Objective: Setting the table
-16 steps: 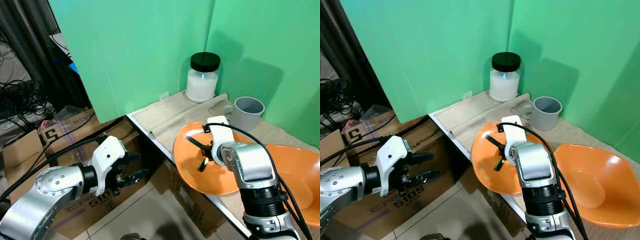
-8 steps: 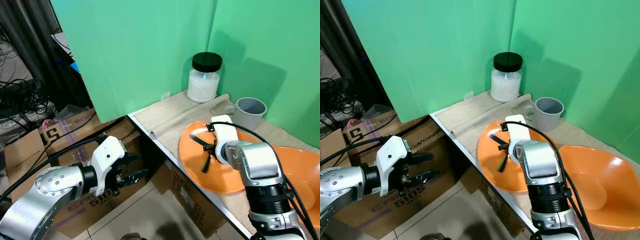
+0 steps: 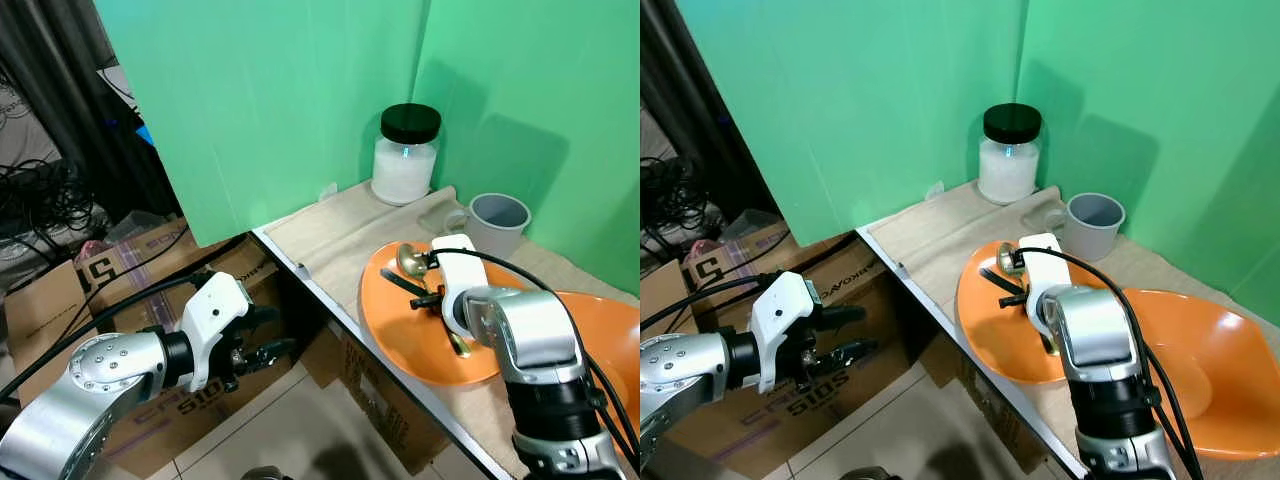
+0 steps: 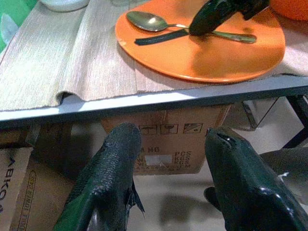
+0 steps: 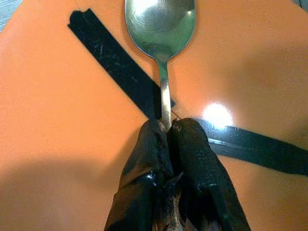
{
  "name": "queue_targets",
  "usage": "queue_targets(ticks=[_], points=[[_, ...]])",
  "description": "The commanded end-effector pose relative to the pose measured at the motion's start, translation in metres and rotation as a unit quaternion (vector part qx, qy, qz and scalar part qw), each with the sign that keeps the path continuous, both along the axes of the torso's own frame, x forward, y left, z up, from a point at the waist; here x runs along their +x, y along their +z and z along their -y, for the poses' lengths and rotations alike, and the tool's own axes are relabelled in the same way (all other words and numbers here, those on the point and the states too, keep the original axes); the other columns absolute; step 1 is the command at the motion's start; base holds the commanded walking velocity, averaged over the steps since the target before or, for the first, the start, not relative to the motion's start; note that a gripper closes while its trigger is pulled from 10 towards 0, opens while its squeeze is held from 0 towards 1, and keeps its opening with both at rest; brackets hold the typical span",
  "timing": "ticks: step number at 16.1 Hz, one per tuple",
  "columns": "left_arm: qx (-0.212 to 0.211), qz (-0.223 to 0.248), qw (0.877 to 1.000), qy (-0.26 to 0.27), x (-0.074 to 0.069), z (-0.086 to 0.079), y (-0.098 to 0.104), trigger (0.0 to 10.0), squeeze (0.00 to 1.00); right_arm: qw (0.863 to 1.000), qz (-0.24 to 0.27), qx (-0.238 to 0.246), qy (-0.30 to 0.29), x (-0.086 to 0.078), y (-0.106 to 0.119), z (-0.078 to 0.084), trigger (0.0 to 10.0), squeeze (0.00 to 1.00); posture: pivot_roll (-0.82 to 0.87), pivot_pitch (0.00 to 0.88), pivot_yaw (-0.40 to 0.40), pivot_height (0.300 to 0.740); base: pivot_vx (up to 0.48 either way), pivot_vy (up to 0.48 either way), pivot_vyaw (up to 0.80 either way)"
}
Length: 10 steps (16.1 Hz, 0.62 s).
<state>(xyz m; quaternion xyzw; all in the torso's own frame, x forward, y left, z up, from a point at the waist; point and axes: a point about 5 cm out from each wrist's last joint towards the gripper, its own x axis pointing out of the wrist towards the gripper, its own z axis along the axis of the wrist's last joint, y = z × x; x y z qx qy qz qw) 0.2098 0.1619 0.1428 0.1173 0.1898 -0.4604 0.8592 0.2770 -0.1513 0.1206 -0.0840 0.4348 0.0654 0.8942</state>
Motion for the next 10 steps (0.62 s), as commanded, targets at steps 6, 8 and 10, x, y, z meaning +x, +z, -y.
queue_targets(ticks=[6, 8, 10], points=[[0.003, 0.004, 1.000, -0.007, 0.002, 0.001, 0.001, 10.0, 0.00, 0.988, 0.097, 0.117, 0.040, -0.010, 0.026, -0.009, 0.0, 0.00, 0.08, 0.000, 0.095, 0.740, 0.000, 0.000, 0.00], [0.004, 0.015, 1.000, -0.007, 0.005, 0.002, 0.003, 10.0, 0.00, 0.967, 0.177, 0.178, 0.032, -0.009, 0.052, -0.007, 0.0, 0.00, 0.08, 0.000, 0.095, 0.740, 0.000, 0.000, 0.00], [-0.006, 0.037, 0.999, -0.004, 0.010, 0.003, 0.011, 10.0, 0.00, 0.938, 0.286, 0.195, 0.022, -0.007, 0.080, 0.000, 0.0, 0.00, 0.07, 0.000, 0.101, 0.740, 0.000, 0.000, 0.00]])
